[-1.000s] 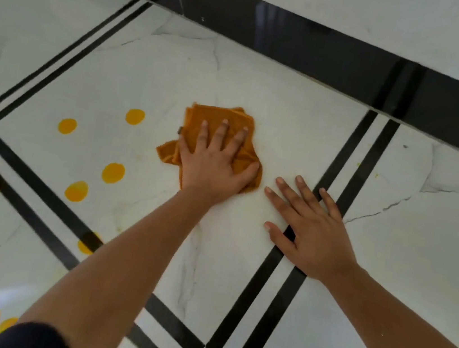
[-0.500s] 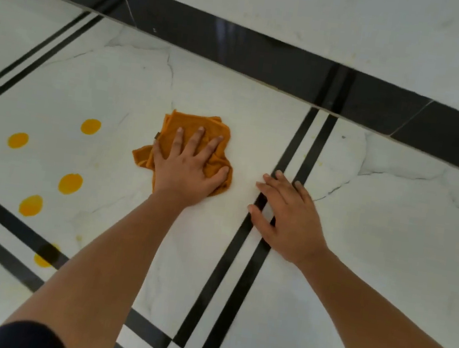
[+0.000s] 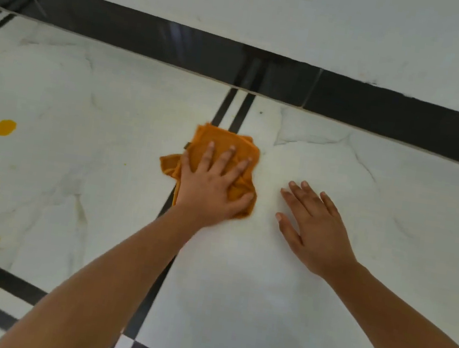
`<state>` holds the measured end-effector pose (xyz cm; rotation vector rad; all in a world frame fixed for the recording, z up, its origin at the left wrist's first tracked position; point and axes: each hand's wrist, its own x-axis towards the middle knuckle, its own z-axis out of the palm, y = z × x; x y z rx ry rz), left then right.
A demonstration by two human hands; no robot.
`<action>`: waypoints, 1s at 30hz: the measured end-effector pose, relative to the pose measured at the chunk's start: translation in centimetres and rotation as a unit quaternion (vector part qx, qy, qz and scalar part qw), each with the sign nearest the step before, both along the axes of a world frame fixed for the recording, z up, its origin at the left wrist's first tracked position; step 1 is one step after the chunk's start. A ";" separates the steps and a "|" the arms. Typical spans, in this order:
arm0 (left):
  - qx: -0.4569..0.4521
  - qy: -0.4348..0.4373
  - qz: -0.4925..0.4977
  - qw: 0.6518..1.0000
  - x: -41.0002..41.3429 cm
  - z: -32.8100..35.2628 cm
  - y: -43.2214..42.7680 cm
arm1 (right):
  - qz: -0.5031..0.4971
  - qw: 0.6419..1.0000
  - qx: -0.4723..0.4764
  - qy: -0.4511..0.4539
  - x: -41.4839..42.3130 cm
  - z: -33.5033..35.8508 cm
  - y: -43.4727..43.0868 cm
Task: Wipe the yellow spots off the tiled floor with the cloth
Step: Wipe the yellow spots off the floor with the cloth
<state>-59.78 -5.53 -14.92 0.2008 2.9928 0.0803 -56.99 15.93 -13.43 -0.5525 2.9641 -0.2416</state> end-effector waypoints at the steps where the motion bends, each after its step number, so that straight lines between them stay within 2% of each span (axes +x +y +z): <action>1: -0.012 0.000 -0.032 0.999 0.1 0.1 0.4 | -0.015 1.000 -0.001 0.000 0.4 0.1 0.6; 2: -0.009 0.000 -0.034 0.999 -0.8 0.1 0.4 | -0.024 1.000 -0.003 0.000 0.7 0.1 1.1; 6: 0.009 -0.013 0.106 0.994 -3.9 0.2 2.7 | -0.034 0.999 -0.018 -0.004 1.7 -0.3 2.8; 7: 0.007 -0.019 0.087 0.996 -3.4 0.3 3.7 | -0.034 0.999 -0.025 0.002 1.8 -0.4 3.1; 10: 0.000 -0.017 -0.062 0.998 0.4 0.0 4.6 | -0.030 0.998 -0.048 0.002 1.7 -0.1 3.6; 11: 0.010 -0.017 -0.077 0.997 1.7 0.1 4.3 | -0.028 0.998 -0.061 0.003 1.7 0.1 3.6; 13: 0.049 -0.009 -0.055 0.997 3.4 0.1 4.0 | -0.032 0.995 -0.093 -0.015 1.8 0.9 3.1; 15: 0.085 0.004 -0.021 0.996 5.6 0.2 4.5 | -0.059 0.988 -0.119 -0.073 2.0 2.2 1.9; 17: 0.121 -0.009 0.029 0.992 8.1 0.7 5.0 | -0.120 0.967 -0.149 -0.171 2.0 3.0 0.0; 20: 0.191 -0.057 0.090 0.976 10.7 1.7 4.8 | -0.232 0.903 -0.232 -0.276 2.8 3.7 -3.4; 24: 0.308 -0.106 0.144 0.934 12.7 4.2 2.8 | -0.304 0.860 -0.254 -0.320 4.7 4.7 -5.9; 28: 0.319 -0.121 0.185 0.922 15.3 7.8 1.3 | -0.323 0.837 -0.295 -0.329 5.9 8.3 -6.7; 30: 0.338 -0.144 0.235 0.900 17.3 10.8 0.9 | -0.331 0.819 -0.316 -0.345 7.3 11.6 -7.5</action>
